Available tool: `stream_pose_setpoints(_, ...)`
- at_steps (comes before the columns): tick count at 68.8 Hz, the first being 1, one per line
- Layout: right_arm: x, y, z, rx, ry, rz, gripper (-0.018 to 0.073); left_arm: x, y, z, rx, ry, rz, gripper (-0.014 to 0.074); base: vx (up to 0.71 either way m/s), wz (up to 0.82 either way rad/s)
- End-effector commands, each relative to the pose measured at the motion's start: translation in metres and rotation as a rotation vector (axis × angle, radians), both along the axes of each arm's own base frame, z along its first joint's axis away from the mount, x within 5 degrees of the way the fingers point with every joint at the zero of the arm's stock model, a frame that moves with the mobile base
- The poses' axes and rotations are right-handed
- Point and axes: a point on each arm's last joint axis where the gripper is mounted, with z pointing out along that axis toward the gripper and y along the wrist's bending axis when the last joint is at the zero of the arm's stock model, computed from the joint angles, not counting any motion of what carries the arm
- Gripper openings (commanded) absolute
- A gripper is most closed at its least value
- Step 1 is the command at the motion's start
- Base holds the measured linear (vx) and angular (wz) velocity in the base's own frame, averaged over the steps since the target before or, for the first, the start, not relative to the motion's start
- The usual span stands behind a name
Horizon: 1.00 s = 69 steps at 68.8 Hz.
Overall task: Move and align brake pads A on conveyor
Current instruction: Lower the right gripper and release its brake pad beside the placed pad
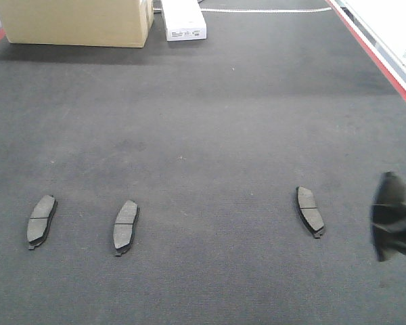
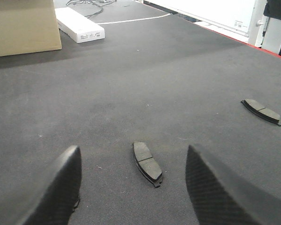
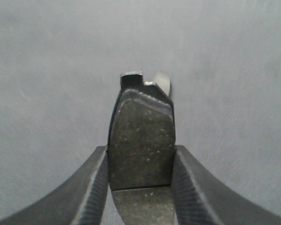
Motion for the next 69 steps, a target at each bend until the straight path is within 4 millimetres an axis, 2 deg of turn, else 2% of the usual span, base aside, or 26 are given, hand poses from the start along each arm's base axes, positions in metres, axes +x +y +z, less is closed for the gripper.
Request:
stream_pose_setpoints(1,0.03,0.001,0.004,0.029,0.018,-0.034,0.0014,0.001,-0.002,0.012,-0.033,-0.067,-0.014,0.0468,0.0,0.0)
stream_pose_setpoints(11,0.067,0.006,-0.018,0.022,0.215,-0.026,0.0015,0.001,-0.002,0.012,-0.033,-0.067,-0.014,0.0468,0.0,0.0)
stream_pose_setpoints(19,0.088,0.014,-0.028,0.026,0.294,-0.015,0.0018,0.001,-0.002,0.012,-0.033,-0.067,-0.014,0.0468,0.0,0.0)
stream_pose_setpoints(27,0.107,0.044,-0.034,0.022,0.336,0.053,0.0018,0.001,-0.002,0.012,-0.033,-0.067,-0.014,0.0468,0.0,0.0)
stream_pose_setpoints(39,0.136,0.092,-0.04,0.031,0.376,0.055,0.002,0.001,-0.002,0.012,-0.033,-0.067,-0.014,0.0468,0.0,0.0)
stream_pose_setpoints(50,0.161,0.126,-0.05,0.022,0.408,0.05,0.0026,0.001,-0.002,0.012,-0.033,-0.067,-0.014,0.0468,0.0,0.0)
stream_pose_setpoints(61,0.186,0.142,-0.062,0.015,0.458,0.052,0.0043,0.001,-0.002,0.012,-0.033,-0.067,-0.014,0.0468,0.0,0.0)
stream_pose_setpoints(69,0.201,0.149,-0.076,-0.011,0.508,0.049,0.0101,0.001,-0.002,0.012,-0.033,-0.067,-0.014,0.0468,0.0,0.0)
